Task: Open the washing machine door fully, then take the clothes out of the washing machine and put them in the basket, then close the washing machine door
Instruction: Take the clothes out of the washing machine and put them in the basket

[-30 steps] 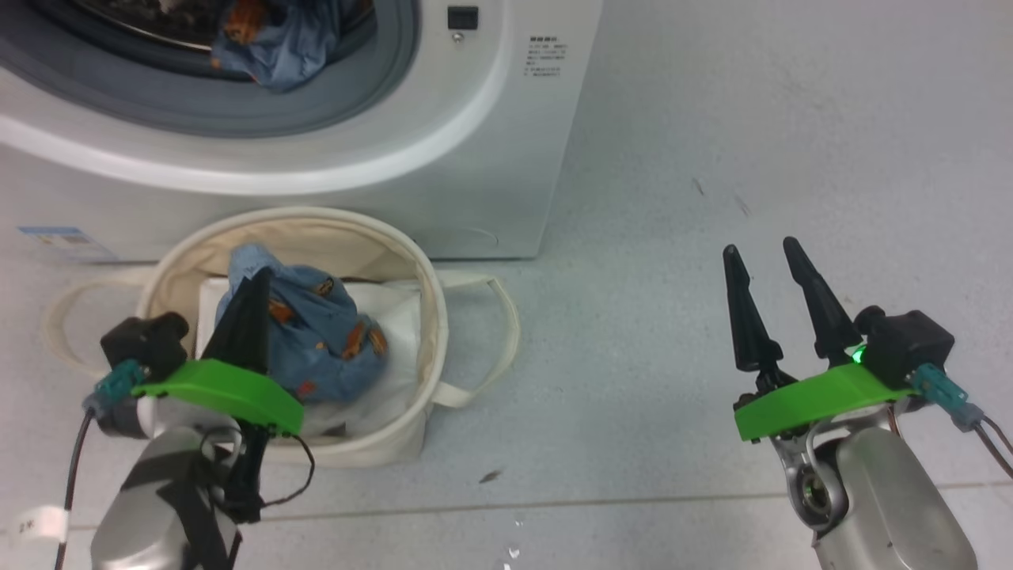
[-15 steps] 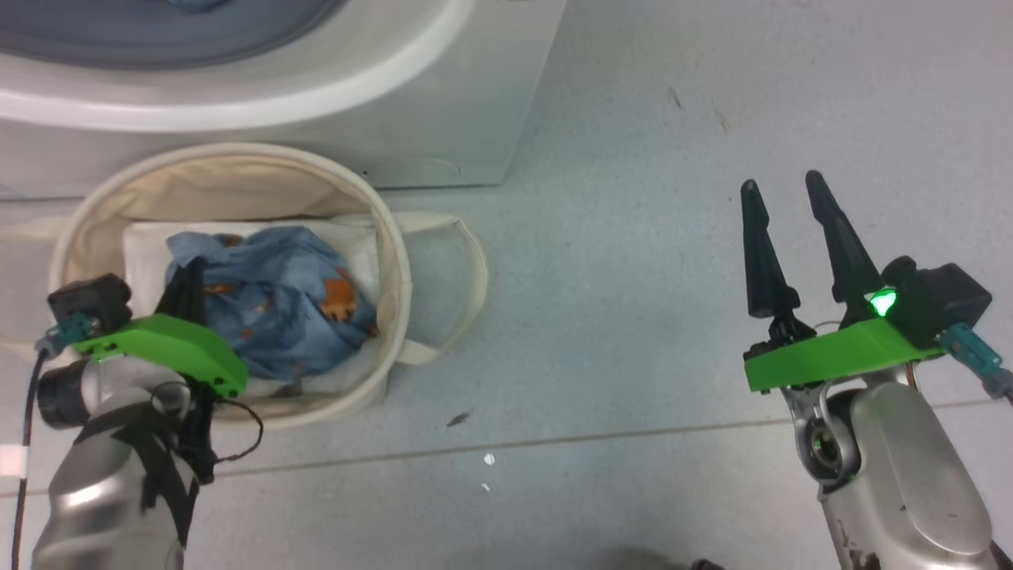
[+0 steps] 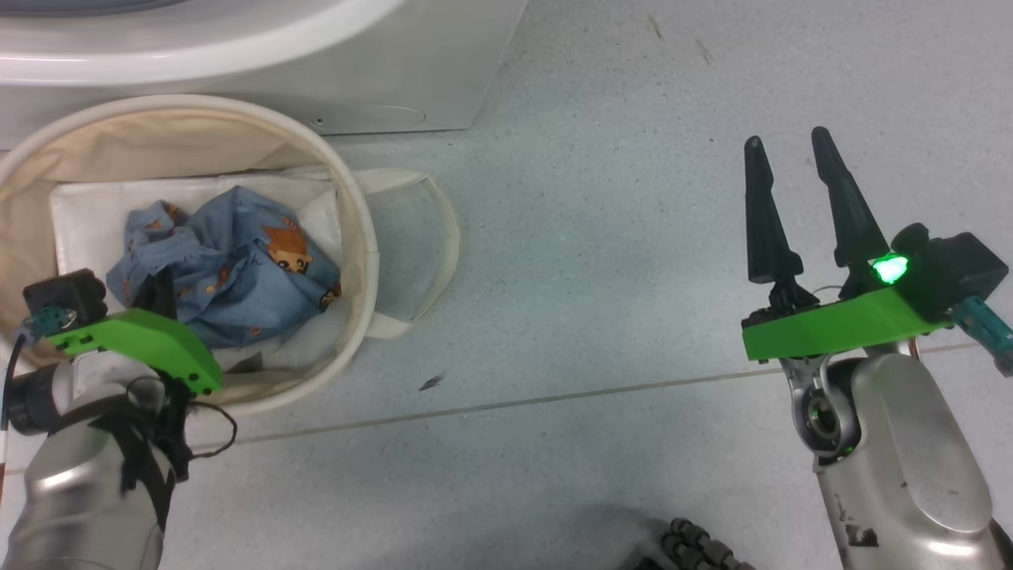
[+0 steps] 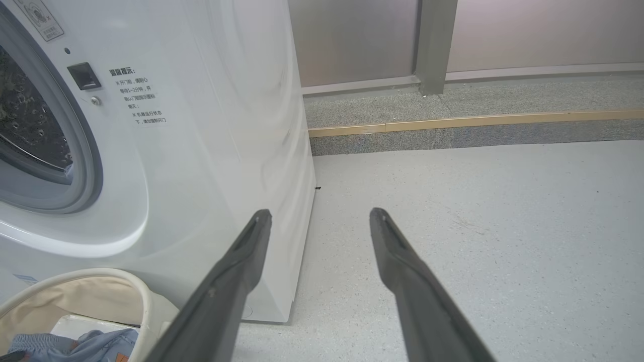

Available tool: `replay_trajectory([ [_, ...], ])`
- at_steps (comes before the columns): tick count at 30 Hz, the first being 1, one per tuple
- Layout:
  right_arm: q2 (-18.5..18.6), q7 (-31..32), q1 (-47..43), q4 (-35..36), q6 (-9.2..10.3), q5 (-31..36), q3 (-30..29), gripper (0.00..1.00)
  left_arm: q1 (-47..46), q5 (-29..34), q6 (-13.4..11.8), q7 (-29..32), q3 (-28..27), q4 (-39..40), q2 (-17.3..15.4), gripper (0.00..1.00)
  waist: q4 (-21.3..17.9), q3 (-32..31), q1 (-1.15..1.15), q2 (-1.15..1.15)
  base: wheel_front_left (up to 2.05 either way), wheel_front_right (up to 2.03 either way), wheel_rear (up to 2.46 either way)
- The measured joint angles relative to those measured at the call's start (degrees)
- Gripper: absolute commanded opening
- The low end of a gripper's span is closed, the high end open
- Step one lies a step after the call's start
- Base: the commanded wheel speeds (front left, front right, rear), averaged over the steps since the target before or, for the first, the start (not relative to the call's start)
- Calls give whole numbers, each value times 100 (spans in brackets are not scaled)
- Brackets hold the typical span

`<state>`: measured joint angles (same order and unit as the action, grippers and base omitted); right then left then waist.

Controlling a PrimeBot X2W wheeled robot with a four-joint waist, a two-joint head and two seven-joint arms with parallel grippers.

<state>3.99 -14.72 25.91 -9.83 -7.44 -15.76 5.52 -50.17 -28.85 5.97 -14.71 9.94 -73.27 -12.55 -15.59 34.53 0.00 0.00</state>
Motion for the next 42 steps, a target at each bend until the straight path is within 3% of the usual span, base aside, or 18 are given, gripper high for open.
replay_trajectory([
  [5,-13,0,-1,-5,0,0,-43,100,-9,5,-49,0,-29,5,-37,2,6,-51,0,0,0,0,0],
  [6,-15,0,-1,-10,0,0,-44,100,-5,34,-49,0,-26,8,-37,36,11,-86,0,0,0,0,0],
  [7,-16,0,-1,-9,0,1,-44,100,-2,62,-49,0,-33,22,-37,89,16,-120,0,0,0,0,0],
  [8,-16,0,-1,-9,0,1,-44,100,-2,62,-49,0,-33,22,-37,100,16,-120,0,0,0,0,0],
  [22,-8,0,-86,-212,0,1,20,100,597,364,-7,4,-73,612,-38,100,220,-941,0,0,0,0,0],
  [36,-7,0,-688,-564,0,-148,257,100,2169,949,113,4,-918,3230,-55,100,524,-2258,0,0,0,0,0],
  [42,-8,0,-903,-684,0,-147,417,100,2848,715,118,4,-1281,3945,-88,100,555,-2680,0,0,0,0,0],
])
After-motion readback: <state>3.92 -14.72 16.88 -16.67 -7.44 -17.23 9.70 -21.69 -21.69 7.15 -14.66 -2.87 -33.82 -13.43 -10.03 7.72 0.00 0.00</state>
